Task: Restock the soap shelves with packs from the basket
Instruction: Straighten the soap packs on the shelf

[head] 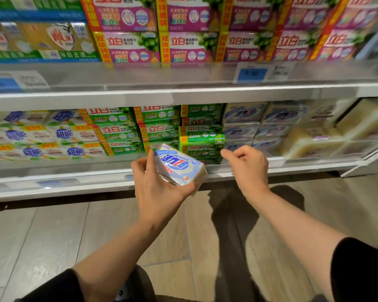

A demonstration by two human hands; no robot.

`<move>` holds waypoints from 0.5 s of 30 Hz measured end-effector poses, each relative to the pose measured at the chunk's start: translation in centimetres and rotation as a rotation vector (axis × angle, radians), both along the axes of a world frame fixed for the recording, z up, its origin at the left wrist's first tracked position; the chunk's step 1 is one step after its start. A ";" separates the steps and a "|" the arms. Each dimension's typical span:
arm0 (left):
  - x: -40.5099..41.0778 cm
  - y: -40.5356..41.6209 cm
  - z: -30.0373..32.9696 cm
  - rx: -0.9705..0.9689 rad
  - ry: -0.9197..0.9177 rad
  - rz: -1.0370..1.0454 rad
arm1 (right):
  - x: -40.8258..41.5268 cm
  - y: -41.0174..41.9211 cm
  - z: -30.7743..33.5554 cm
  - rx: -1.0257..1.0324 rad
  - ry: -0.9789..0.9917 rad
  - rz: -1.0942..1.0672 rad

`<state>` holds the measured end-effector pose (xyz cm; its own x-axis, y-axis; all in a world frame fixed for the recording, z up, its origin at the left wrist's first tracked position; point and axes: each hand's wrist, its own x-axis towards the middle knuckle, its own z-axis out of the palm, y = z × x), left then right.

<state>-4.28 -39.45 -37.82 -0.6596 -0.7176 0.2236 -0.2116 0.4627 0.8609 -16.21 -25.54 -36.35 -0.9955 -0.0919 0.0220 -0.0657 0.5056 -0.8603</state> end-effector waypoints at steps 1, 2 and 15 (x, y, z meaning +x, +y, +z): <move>0.0 0.6 0.4 0.002 0.010 -0.005 | 0.9 0.1 0.6 -0.079 -0.213 0.096; 0.1 1.2 0.7 -0.001 0.017 -0.011 | 1.7 0.2 1.2 -0.145 -0.422 0.183; -3.5 6.2 3.0 -0.305 -0.097 -0.489 | -0.1 8.0 2.9 -0.647 -0.589 0.052</move>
<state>-7.77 -33.28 -34.79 -0.9258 -0.2375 0.2942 0.0174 0.7506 0.6606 -16.26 -17.53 -33.42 -0.8561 -0.2845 -0.4314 0.4706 -0.0844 -0.8783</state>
